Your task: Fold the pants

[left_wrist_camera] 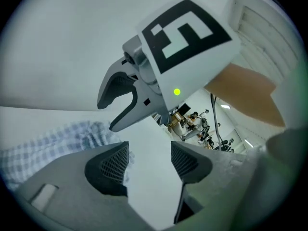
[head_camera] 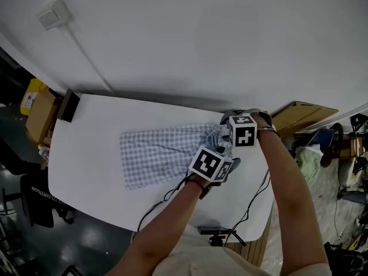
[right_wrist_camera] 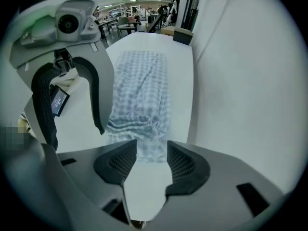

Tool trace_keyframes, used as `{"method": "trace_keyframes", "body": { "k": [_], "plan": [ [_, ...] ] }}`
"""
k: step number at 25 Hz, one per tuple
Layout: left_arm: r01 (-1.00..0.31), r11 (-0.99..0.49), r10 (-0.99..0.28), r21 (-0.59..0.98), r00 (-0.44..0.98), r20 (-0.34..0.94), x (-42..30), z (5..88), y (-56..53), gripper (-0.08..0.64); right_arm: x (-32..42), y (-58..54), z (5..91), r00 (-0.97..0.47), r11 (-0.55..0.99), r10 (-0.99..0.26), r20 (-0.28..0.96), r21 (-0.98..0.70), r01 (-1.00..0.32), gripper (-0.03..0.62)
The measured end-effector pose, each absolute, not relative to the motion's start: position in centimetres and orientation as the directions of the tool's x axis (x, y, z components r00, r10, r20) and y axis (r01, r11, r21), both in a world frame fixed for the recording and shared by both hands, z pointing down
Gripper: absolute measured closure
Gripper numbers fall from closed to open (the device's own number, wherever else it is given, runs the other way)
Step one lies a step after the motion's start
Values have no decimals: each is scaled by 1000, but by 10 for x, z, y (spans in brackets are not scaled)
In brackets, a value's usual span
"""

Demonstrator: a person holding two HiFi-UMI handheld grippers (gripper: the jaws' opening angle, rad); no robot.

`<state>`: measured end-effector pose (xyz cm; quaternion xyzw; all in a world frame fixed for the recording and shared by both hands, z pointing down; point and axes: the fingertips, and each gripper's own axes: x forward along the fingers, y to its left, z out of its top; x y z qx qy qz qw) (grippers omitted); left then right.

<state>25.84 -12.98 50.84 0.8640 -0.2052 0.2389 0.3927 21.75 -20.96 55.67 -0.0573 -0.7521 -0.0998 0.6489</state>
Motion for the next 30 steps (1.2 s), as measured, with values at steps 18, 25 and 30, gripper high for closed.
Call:
{"method": "trace_keyframes", "body": {
  "k": [18,25,30],
  "plan": [
    [-559,-704,-207,438,752,626,196,499,-116,301,198,-185,525,-172,985,-149,974,161,55,439],
    [-427,-834,-88,349,728,680,128,511,-98,308,148,-144,536,-222,987,-100,970,69,-143,472],
    [-353,-900,-29,255,633,774,63,531,-92,347,108,-117,543,-247,966,-95,964,30,-256,494]
  ]
}}
